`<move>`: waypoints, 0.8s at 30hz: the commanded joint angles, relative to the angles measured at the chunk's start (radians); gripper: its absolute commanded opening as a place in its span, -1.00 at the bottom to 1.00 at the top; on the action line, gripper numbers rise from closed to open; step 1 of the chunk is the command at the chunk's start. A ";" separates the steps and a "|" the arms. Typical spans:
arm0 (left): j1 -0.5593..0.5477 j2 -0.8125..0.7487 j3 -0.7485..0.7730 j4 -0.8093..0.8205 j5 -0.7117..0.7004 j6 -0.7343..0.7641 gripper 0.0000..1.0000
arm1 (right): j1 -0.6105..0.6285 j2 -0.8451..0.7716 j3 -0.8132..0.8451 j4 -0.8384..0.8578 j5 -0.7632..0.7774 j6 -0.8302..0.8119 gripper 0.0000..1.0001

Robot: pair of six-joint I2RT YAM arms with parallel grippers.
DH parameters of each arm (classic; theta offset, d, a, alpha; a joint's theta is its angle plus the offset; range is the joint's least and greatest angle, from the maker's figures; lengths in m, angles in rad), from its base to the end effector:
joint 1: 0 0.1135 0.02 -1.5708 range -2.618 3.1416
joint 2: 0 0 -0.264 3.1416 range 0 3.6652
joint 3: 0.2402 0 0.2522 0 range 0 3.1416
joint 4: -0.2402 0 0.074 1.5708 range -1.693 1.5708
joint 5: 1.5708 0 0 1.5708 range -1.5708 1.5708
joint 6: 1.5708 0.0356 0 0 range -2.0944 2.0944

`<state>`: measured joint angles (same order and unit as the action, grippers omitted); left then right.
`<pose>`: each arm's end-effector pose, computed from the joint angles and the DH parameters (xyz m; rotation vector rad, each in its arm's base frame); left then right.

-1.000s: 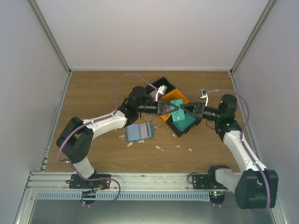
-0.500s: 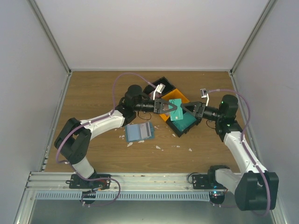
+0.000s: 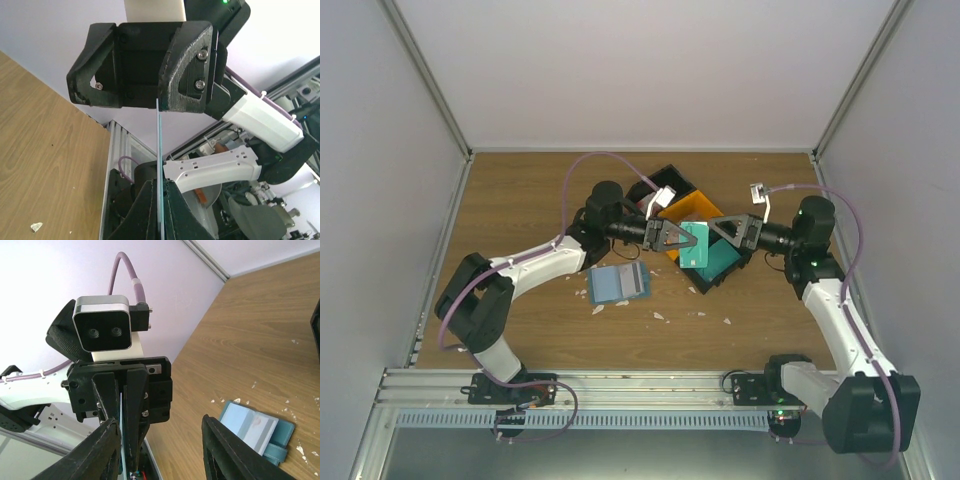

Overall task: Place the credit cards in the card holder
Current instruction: Pick up the credit card from the storage box.

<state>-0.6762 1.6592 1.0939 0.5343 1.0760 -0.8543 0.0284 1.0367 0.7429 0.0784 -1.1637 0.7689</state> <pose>0.2714 -0.2580 0.2931 0.8507 1.8287 -1.9238 0.2225 0.0390 0.3084 -0.2257 1.9256 1.5741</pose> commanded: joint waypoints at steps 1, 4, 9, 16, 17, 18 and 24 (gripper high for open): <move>0.000 -0.042 0.008 -0.010 0.052 0.106 -1.00 | -0.005 -0.014 0.031 -0.033 -0.028 -0.056 -0.08; 0.000 -0.042 0.015 -0.016 0.051 0.111 -1.00 | 0.001 -0.011 0.033 -0.038 -0.046 -0.075 -0.08; -0.001 -0.038 0.020 -0.007 0.058 0.105 -1.00 | 0.020 -0.012 0.047 -0.100 -0.036 -0.129 -0.10; -0.002 -0.070 0.022 0.095 0.106 -0.001 -1.00 | 0.031 0.014 0.026 -0.164 -0.007 -0.176 -0.50; -0.002 -0.078 0.026 0.094 0.107 -0.008 -1.00 | 0.035 0.016 0.019 -0.159 -0.009 -0.172 -0.53; -0.002 -0.086 0.030 0.093 0.109 -0.012 -1.00 | 0.038 0.017 0.013 -0.152 -0.014 -0.167 -0.54; 0.000 -0.091 0.093 -0.022 0.057 -0.016 -1.00 | 0.096 0.005 -0.006 -0.092 -0.055 -0.105 -0.43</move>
<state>-0.6750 1.6234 1.0962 0.4694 1.1427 -0.8734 0.0719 1.0351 0.7647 -0.0120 -1.2015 0.6395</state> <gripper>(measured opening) 0.024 0.270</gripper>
